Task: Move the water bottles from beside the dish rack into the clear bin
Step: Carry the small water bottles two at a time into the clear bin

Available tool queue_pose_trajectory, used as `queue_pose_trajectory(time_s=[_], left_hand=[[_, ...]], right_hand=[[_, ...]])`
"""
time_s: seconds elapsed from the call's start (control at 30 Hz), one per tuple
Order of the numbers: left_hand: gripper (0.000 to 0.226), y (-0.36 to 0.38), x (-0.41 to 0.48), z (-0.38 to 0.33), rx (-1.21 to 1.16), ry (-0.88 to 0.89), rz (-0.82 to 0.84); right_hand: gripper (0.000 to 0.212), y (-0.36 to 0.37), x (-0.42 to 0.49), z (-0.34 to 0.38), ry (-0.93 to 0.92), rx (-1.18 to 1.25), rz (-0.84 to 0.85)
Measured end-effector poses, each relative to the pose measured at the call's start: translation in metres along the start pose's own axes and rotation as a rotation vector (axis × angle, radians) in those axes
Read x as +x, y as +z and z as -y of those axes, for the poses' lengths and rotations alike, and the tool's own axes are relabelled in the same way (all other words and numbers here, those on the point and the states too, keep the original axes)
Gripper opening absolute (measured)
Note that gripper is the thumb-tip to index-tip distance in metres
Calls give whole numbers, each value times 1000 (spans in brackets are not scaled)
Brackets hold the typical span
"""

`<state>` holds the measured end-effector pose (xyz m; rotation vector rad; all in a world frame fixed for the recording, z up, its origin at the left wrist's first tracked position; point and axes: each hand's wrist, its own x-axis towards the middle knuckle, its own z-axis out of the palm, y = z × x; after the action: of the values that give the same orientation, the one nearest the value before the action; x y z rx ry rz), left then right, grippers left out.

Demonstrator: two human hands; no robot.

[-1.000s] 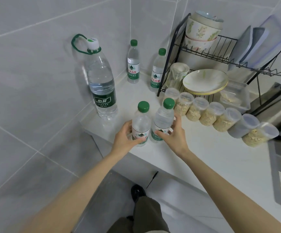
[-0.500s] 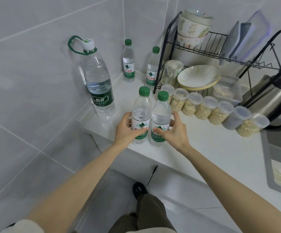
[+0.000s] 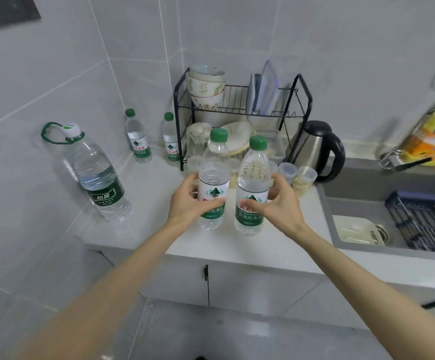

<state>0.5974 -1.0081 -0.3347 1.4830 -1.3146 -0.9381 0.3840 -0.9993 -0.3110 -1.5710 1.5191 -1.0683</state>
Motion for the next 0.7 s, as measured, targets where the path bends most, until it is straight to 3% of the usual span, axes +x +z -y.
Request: queue_pose_trajectory(time_s=[0.1,0.3,0.7], left_hand=[[63,31,-6,-28,-9,70,75],[73,131,-40,-83,-18,177,271],[61,371,-214,-199,-102,406,758]], right_hand=[[65,-44,-17,-2,0,-9,-71],[65,-158,-78,-18,28,-48,-276],[69,-395,-286,-69,154,-71,-663]])
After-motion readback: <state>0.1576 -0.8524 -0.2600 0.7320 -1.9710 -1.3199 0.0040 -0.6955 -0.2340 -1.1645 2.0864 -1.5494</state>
